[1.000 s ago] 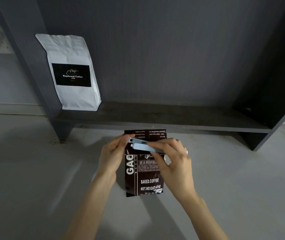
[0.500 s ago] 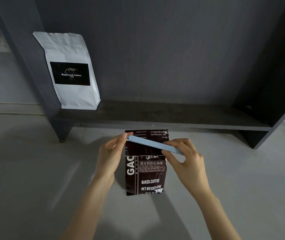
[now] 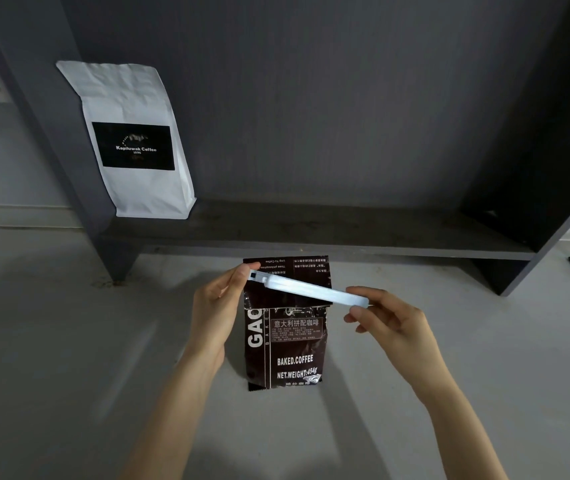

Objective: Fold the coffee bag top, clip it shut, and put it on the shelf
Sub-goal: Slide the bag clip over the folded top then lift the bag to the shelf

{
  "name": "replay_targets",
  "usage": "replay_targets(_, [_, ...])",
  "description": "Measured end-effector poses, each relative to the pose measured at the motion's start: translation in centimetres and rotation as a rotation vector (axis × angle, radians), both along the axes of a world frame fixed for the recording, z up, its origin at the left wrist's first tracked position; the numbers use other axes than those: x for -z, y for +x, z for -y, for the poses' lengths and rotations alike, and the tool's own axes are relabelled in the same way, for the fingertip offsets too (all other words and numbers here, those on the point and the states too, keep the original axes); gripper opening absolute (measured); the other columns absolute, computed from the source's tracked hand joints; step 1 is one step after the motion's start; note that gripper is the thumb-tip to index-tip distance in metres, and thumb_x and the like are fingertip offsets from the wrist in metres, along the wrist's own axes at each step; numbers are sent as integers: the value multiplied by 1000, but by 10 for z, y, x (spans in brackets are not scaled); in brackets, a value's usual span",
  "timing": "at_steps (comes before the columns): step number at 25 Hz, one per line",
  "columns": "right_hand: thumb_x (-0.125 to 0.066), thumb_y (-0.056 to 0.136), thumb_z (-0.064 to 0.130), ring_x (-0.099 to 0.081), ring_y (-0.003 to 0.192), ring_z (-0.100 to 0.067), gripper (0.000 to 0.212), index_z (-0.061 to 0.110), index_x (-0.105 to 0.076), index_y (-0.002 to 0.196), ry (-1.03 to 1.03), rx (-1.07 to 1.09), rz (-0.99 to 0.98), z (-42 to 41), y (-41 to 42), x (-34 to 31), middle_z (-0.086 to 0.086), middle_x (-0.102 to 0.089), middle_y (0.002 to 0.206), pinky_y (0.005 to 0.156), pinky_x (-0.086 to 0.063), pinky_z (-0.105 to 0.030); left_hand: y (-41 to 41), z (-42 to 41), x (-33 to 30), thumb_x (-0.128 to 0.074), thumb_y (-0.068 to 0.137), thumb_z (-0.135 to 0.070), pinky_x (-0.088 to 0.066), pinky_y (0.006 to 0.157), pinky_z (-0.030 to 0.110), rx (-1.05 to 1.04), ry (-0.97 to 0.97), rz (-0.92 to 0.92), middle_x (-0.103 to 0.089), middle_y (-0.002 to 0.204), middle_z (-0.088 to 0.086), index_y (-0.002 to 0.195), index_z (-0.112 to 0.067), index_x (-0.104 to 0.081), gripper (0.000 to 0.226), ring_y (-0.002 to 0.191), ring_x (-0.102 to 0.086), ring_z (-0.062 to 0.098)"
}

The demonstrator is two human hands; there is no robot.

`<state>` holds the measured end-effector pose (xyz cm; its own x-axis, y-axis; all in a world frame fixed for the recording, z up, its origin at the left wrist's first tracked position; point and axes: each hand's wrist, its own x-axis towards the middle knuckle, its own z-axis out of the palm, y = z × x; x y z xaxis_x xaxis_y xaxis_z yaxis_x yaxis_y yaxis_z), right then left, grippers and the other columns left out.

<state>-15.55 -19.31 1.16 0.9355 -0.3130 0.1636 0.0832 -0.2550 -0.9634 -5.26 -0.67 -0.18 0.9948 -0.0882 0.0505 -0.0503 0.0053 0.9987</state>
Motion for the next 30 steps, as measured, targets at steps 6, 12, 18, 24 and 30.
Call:
replay_targets(6, [-62,77,4,-67,67,-1,23,20,-67,94,93,41,24,8,3,-8,11,-74,63,66,-49,-5,-2,-8,-1,-57,81,-28,-42,85,12,139,-7,70,-60,104,-22,100,-44,-57,25,98,-57,-11])
replay_targets(12, [-61,79,6,-67,71,-3,25,30,-66,86,128,148,82,12,6,-13,15,-73,66,70,-50,-8,-4,-15,4,-61,80,-26,-45,75,6,264,-49,50,-55,109,-24,122,-37,-43,47,95,-53,-21])
replay_targets(18, [-58,82,7,-66,67,2,23,28,-65,81,77,211,78,13,15,-12,-12,-65,77,67,-51,-7,-6,-16,9,-57,81,-6,-46,76,7,307,-54,71,-61,110,-12,111,-36,-51,43,95,-59,-9])
replay_targets(24, [-58,82,8,-67,67,-5,26,33,-64,77,47,145,41,2,22,-5,-11,-66,75,75,-55,-23,-7,-16,11,-56,81,-3,-47,78,9,298,-63,67,-63,108,-7,111,-31,-50,42,93,-61,-5])
replay_targets(30, [-60,82,9,-58,63,0,19,28,-62,85,37,129,59,-1,29,1,-9,-62,76,64,-49,-13,-8,-14,18,-59,79,-7,-46,68,4,250,-97,13,-71,91,-14,96,-29,-57,28,87,-62,-8])
